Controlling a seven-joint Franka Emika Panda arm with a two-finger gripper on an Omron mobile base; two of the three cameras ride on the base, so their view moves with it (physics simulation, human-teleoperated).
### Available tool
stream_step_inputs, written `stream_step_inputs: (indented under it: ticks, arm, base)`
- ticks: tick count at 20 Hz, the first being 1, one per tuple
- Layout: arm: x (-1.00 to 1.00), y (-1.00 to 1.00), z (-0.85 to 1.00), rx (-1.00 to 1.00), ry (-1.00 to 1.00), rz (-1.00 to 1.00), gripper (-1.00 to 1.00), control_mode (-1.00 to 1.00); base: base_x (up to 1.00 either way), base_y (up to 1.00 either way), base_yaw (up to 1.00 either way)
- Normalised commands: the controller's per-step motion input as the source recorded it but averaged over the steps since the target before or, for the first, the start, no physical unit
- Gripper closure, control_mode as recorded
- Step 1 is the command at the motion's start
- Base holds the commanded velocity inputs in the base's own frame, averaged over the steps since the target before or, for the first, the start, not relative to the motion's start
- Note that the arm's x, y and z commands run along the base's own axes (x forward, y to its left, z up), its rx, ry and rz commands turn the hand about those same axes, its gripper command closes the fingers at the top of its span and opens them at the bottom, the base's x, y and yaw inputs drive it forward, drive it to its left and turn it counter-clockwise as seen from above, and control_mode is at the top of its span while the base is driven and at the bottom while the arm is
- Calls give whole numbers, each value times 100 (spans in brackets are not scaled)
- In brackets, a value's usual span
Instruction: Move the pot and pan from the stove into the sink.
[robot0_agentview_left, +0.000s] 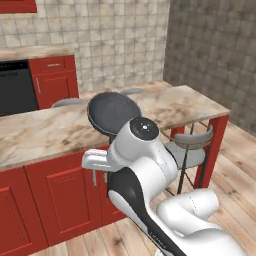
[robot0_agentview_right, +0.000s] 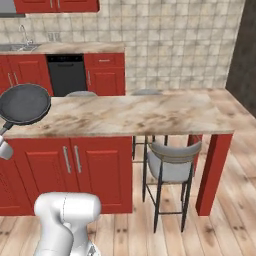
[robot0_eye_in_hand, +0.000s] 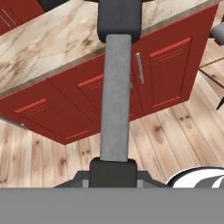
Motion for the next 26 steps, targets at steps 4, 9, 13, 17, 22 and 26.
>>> stream_step_inputs:
  ticks: [4, 9, 13, 17, 22, 26]
  arm:
    - [0, 0, 0, 0, 0, 0, 100, 100]
    - [0, 0, 0, 0, 0, 0, 100, 100]
    - [0, 0, 0, 0, 0, 0, 100, 100]
    - [0, 0, 0, 0, 0, 0, 100, 100]
    - [0, 0, 0, 0, 0, 0, 100, 100]
    - [0, 0, 0, 0, 0, 0, 100, 100]
  base:
    - [-1, -4, 43]
    - [0, 0, 4]
    - [0, 8, 1]
    - [0, 61, 5]
    - [0, 93, 6]
    - [-2, 99, 6]
